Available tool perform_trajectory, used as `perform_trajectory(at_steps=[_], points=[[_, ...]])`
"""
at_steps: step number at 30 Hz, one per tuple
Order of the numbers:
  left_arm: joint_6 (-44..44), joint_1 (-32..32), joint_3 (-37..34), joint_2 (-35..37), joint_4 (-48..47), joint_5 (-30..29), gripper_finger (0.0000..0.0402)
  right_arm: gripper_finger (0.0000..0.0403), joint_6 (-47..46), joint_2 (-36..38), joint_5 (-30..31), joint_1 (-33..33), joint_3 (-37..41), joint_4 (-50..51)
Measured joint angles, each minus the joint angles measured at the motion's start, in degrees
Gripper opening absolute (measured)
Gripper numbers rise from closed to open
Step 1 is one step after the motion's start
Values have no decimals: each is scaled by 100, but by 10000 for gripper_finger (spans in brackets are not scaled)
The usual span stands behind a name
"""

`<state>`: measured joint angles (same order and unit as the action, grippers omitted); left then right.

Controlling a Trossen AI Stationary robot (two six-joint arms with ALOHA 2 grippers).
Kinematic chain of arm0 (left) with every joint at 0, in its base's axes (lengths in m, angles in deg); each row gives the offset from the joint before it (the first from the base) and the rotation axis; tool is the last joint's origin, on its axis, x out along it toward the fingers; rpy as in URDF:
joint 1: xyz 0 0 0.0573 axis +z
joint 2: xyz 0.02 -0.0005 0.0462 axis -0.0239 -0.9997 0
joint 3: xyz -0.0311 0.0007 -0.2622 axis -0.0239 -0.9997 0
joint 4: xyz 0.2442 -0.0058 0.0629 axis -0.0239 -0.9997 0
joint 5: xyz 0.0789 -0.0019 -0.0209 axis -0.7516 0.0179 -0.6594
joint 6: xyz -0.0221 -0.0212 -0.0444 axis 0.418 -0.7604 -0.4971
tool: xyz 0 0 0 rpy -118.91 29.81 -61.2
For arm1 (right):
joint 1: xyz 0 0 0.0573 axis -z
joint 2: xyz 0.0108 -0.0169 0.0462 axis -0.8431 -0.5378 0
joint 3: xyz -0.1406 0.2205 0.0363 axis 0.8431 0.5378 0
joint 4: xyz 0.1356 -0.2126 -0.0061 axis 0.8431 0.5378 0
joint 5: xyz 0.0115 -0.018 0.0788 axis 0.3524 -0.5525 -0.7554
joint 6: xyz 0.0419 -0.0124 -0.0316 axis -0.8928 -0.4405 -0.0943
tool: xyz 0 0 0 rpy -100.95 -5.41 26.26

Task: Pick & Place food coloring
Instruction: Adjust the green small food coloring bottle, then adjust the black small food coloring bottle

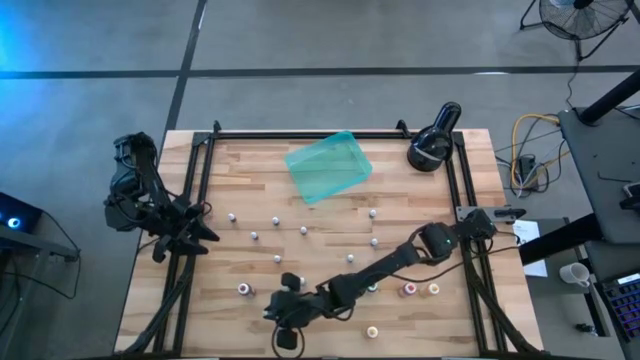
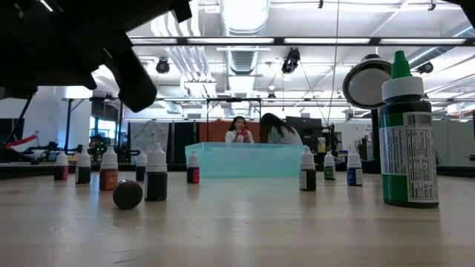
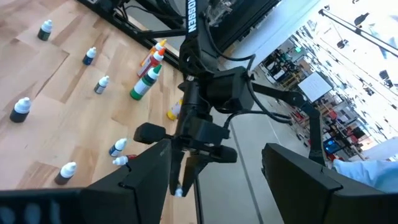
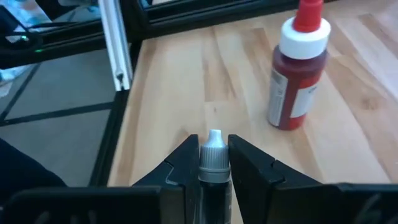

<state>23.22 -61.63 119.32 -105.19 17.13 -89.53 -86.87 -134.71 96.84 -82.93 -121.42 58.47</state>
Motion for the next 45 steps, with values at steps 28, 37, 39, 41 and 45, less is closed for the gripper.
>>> perform_trajectory(at_steps=[28, 37, 39, 41, 45], points=[[118, 0, -20, -89, 56, 62, 225, 70, -238, 10, -376, 142, 8, 748], [120, -1, -20, -91, 39, 61, 225, 78, 120, 546, -358, 233, 8, 1615], [120, 0, -20, -90, 39, 61, 225, 75, 127, 692, -356, 242, 8, 2010], [127, 0, -21, -92, 39, 61, 225, 72, -32, 828, -356, 246, 8, 2444], [146, 1, -28, -93, 37, 61, 225, 68, -1770, 1036, -569, 324, -22, 3310]])
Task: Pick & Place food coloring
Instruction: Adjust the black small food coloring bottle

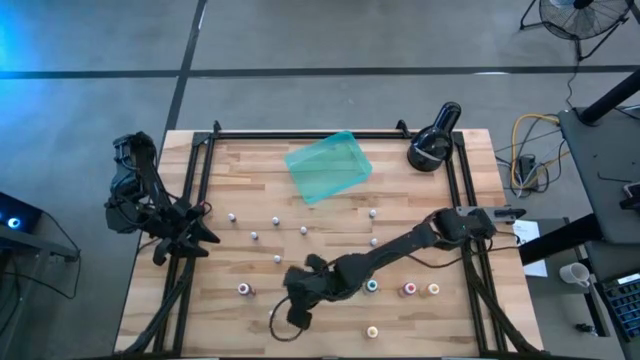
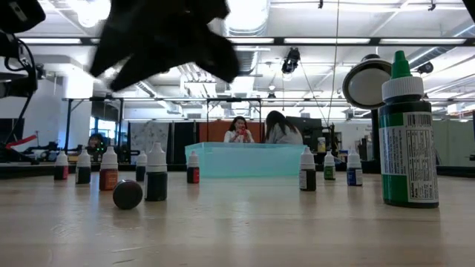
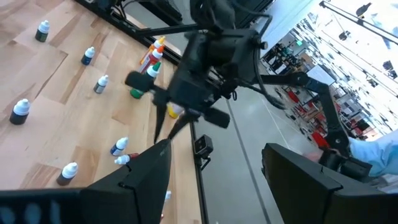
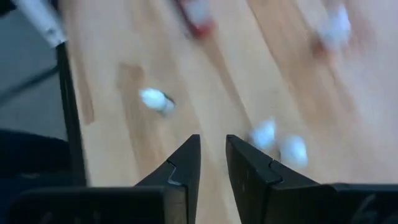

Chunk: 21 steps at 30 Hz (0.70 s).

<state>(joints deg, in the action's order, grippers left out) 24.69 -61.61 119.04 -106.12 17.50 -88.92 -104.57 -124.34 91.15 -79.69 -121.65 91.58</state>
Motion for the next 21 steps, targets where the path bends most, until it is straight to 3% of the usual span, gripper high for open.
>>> perform_trajectory(at_steps=[5, 12, 21], points=[[-26, -1, -11, 0, -2, 1, 225, 73, -1820, 6, -719, 121, -13, 725], [-26, 0, -11, 2, -11, 2, 225, 73, -2619, 6, -760, 41, 19, 681], [-31, 0, -11, 2, -19, 2, 225, 61, -2885, 6, -658, 43, 19, 535]])
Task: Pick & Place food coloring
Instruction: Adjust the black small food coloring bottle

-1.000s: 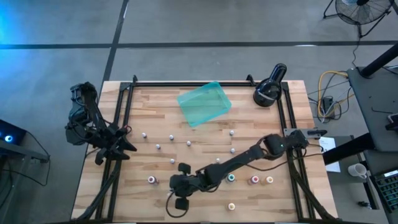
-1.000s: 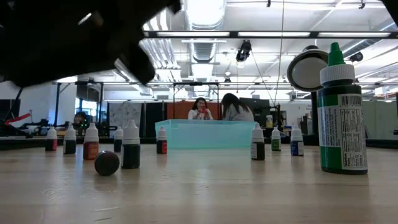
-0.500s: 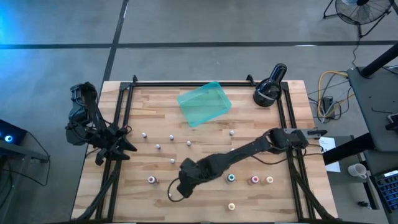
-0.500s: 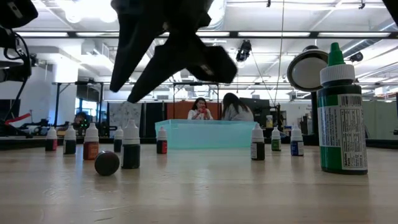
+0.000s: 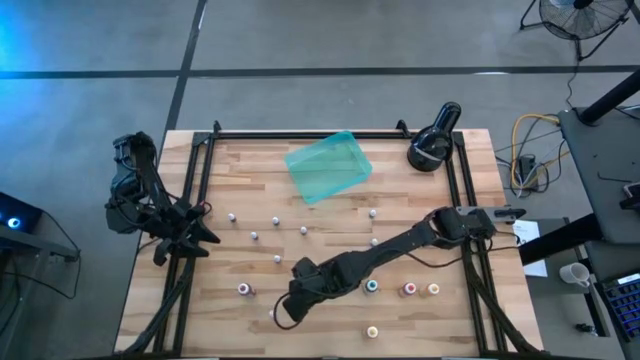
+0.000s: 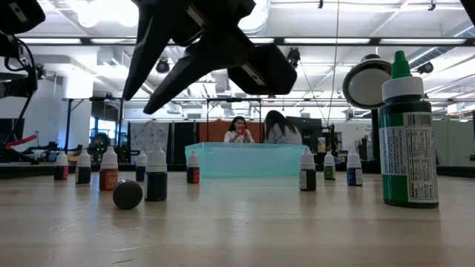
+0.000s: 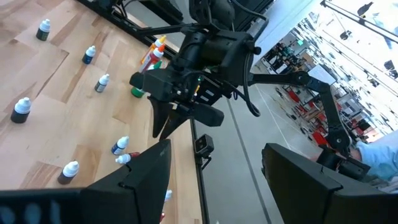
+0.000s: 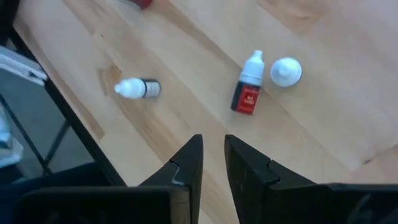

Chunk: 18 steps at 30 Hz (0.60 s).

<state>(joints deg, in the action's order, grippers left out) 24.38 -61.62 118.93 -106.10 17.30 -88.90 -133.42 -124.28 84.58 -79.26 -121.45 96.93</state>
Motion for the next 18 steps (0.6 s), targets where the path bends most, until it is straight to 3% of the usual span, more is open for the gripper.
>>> perform_trajectory(at_steps=[7, 18], points=[[0, -2, 0, 0, -3, 0, 225, 68, 136, 0, -83, 29, 48, -723], [-2, 0, 0, 0, -4, -2, 225, 119, -492, -7, -357, 156, 103, 433]])
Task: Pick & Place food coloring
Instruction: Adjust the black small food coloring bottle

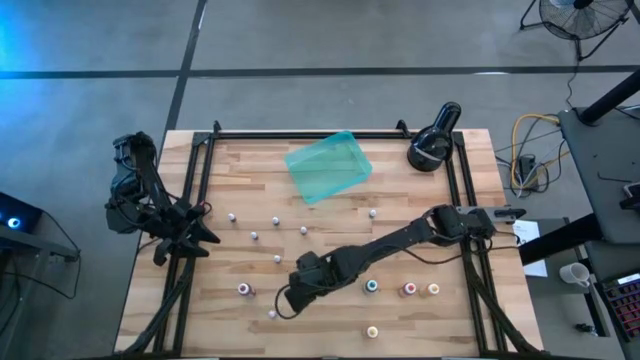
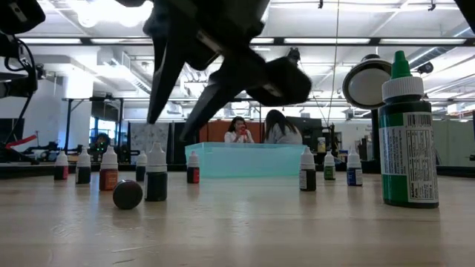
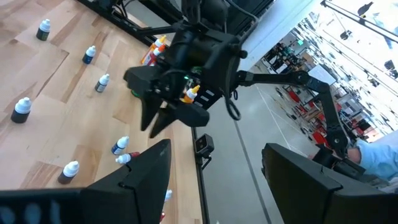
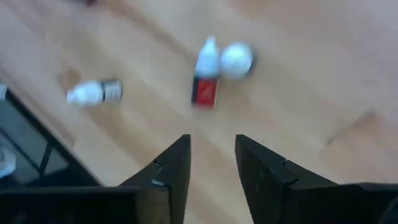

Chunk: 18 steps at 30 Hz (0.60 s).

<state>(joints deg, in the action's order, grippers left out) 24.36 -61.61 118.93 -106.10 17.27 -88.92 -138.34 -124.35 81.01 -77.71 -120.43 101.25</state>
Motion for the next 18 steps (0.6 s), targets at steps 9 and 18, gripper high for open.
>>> perform_trajectory(at_steps=[9, 18], points=[[0, 0, 0, 0, -1, 0, 225, 165, -53, 0, -180, -51, 0, -19], [0, 0, 0, 1, -3, -72, 225, 169, 341, -41, 85, -97, 49, -341]])
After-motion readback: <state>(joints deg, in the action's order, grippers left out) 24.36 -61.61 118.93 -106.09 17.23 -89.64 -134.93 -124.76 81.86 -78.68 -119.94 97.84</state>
